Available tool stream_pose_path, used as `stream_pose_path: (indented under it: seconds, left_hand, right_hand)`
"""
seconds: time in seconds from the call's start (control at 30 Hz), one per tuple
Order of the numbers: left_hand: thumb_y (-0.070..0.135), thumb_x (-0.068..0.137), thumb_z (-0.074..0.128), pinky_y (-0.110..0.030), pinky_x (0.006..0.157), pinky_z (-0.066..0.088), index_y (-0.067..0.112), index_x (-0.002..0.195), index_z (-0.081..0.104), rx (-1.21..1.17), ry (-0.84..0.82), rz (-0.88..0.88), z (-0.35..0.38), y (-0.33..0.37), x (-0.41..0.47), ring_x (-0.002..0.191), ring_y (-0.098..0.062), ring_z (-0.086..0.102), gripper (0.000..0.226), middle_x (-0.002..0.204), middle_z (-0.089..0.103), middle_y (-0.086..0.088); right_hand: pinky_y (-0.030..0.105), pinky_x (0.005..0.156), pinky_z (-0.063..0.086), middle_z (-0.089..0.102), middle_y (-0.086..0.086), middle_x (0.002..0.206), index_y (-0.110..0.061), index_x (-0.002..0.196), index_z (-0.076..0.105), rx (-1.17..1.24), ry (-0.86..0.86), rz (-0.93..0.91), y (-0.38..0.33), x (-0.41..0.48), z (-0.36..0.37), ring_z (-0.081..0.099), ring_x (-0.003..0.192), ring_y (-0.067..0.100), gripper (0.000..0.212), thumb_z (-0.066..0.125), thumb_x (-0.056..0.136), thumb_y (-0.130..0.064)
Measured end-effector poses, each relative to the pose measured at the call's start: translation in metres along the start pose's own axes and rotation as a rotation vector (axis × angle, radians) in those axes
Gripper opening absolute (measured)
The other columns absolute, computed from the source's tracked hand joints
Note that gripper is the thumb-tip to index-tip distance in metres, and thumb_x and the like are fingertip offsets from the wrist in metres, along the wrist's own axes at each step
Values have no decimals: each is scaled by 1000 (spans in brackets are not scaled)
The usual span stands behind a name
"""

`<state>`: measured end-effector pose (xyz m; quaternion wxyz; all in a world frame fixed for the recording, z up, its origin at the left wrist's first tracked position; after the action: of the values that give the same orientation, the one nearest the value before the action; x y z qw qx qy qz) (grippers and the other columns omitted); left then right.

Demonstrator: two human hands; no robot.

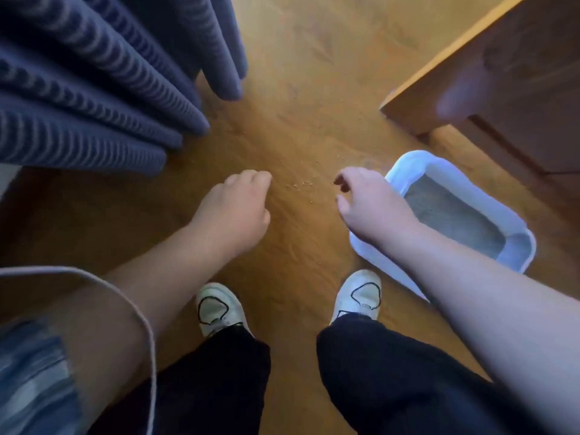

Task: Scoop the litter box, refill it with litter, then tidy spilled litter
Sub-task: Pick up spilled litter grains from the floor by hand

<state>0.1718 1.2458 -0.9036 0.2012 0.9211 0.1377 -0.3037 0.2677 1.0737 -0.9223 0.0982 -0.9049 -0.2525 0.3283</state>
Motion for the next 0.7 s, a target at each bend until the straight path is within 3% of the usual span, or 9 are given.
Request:
stream_pose_path:
  seconds: [0.1,0.23,0.47,0.63,0.7]
  left_hand:
    - [24,98,52,-40,97,50,25,146,38,-73,-94,3,46,-19,57,124,-22,52,51,142,49,1]
    - [21,99,54,-40,87,58,27,142,44,-313,-175,-22,77,-37,106,106,-17,61,45,135,55,2]
    - [16,99,50,-39,93,54,18,135,53,-211,-286,44,108,-36,141,112,-23,59,36,128,60,-1]
    - [13,101,46,-41,88,56,8,123,59,-926,-387,-297,137,-51,139,103,-24,66,25,114,66,-9]
    - [19,102,48,-41,87,57,6,121,59,-1089,-453,-411,159,-62,140,104,-26,67,26,115,67,-12]
  right_hand:
    - [42,81,52,64,3,106,-23,106,59,-188,-88,-73,18,68,46,57,106,29,18,50,95,-33]
    - [40,75,53,65,6,103,-22,101,56,-409,-185,-174,34,121,92,61,98,32,20,47,99,-39]
    - [32,64,41,67,5,103,-22,92,45,-652,-262,-283,53,143,133,65,99,31,29,39,103,-48]
    - [33,63,44,67,4,97,-18,93,49,-649,-228,-173,41,139,135,66,94,31,35,37,104,-48]
    - [30,57,38,65,2,90,-17,94,54,-698,-233,-147,36,143,139,66,91,30,39,36,103,-50]
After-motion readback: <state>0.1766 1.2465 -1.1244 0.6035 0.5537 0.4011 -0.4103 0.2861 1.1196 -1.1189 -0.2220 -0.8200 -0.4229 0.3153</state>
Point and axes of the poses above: each hand's wrist, its own x-axis towards the middle knuckle, its own z-axis out of the palm, y = z × x, the point moved 8 cm from there along x, towards the middle knuckle
